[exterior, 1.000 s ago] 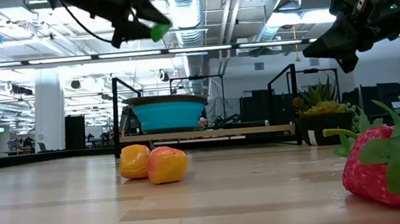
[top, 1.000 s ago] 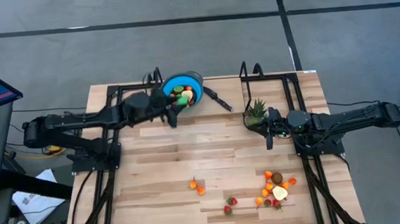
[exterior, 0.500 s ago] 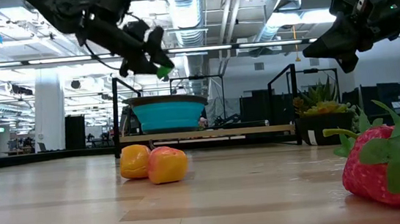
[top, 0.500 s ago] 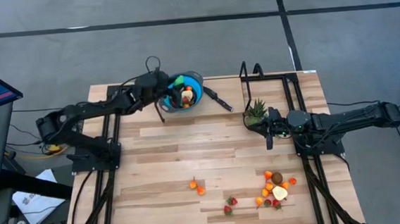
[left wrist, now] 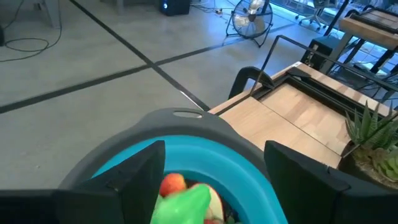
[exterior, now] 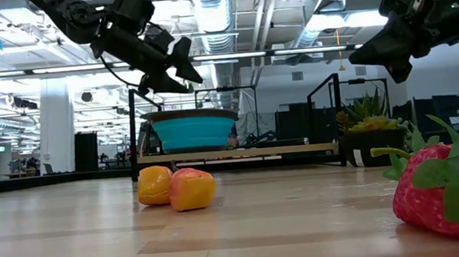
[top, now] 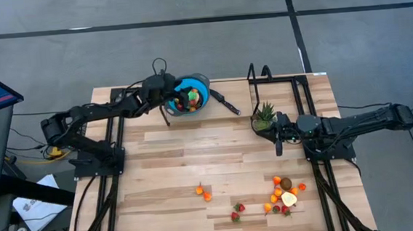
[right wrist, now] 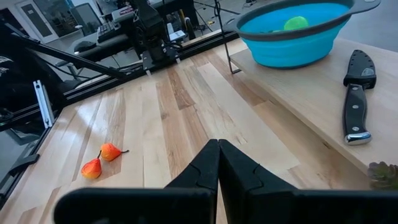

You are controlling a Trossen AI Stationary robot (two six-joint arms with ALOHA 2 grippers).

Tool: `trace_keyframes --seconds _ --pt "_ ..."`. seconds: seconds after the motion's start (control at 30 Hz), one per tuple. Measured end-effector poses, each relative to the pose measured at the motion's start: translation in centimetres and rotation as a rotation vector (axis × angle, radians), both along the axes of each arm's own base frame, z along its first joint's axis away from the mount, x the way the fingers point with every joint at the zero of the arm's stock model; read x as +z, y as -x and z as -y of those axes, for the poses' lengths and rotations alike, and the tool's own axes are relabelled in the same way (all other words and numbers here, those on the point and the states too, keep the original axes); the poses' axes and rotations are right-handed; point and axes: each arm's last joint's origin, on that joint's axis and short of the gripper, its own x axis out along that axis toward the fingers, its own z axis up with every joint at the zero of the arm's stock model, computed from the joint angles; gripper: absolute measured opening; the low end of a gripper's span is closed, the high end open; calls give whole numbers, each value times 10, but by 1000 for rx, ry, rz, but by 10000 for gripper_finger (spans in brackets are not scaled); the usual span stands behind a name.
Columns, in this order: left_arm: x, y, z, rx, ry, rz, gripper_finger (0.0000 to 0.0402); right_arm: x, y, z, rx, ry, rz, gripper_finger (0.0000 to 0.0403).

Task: Pick & Place Fruit
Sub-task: Put the avocado into the basket, then put the kiwi into the basket

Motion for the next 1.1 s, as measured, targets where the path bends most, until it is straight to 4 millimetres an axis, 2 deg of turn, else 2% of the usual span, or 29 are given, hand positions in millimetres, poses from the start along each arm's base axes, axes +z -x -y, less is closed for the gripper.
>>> trace_keyframes --seconds 0.13,0.3,0.53,0.77,0.87,1.1 --pt "0 -2 3 -10 5 7 260 0 0 0 0 0 0 1" --pt "11 -2 15 -105 20 63 205 0 0 0 0 0 1 1" --pt "41 9 34 -195 -25 166 113 0 0 0 -1 3 1 1" --pt "67 22 50 -239 -112 226 73 0 0 0 -1 2 0 1" --pt "67 27 59 -279 -179 194 61 0 0 0 -1 2 0 1" --pt "53 46 77 -322 -186 193 36 0 0 0 -1 2 0 1"
